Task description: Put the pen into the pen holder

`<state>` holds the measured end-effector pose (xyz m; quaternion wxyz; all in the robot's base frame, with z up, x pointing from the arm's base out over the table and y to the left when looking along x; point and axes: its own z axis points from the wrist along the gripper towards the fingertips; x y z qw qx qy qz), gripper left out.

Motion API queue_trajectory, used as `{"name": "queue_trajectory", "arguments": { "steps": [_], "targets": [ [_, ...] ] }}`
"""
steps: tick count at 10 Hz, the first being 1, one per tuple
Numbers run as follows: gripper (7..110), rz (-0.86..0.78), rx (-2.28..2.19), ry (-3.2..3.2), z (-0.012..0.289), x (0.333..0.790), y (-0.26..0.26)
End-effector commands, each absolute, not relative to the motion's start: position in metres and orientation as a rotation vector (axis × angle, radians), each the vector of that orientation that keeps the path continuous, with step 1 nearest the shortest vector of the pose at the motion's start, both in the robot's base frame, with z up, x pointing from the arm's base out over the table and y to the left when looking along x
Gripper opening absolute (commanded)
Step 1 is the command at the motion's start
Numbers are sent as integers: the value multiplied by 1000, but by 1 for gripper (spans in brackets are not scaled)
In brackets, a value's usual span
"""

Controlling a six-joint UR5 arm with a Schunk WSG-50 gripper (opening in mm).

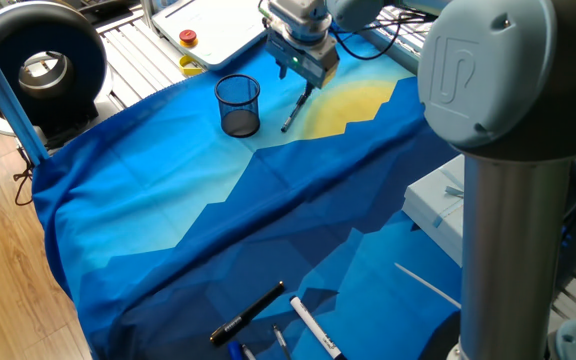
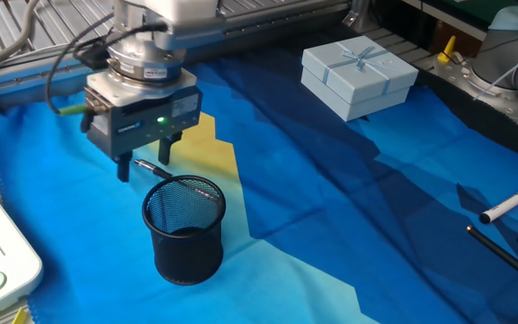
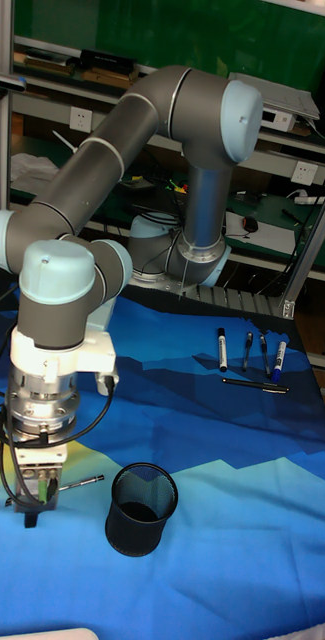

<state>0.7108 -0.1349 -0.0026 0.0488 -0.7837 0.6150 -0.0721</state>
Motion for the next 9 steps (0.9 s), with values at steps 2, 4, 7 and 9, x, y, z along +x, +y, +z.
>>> {"name": "queue_trajectory", "arguments": {
  "steps": [2, 4, 7, 9],
  "targets": [
    [66, -197, -2424, 1901, -12, 687, -152],
    [66, -186, -2402, 1930, -14, 685, -150],
    [66, -207, -2376, 1973, 1, 695, -138],
    [66, -203, -2301, 1937, -4, 715, -120]
  ]
}}
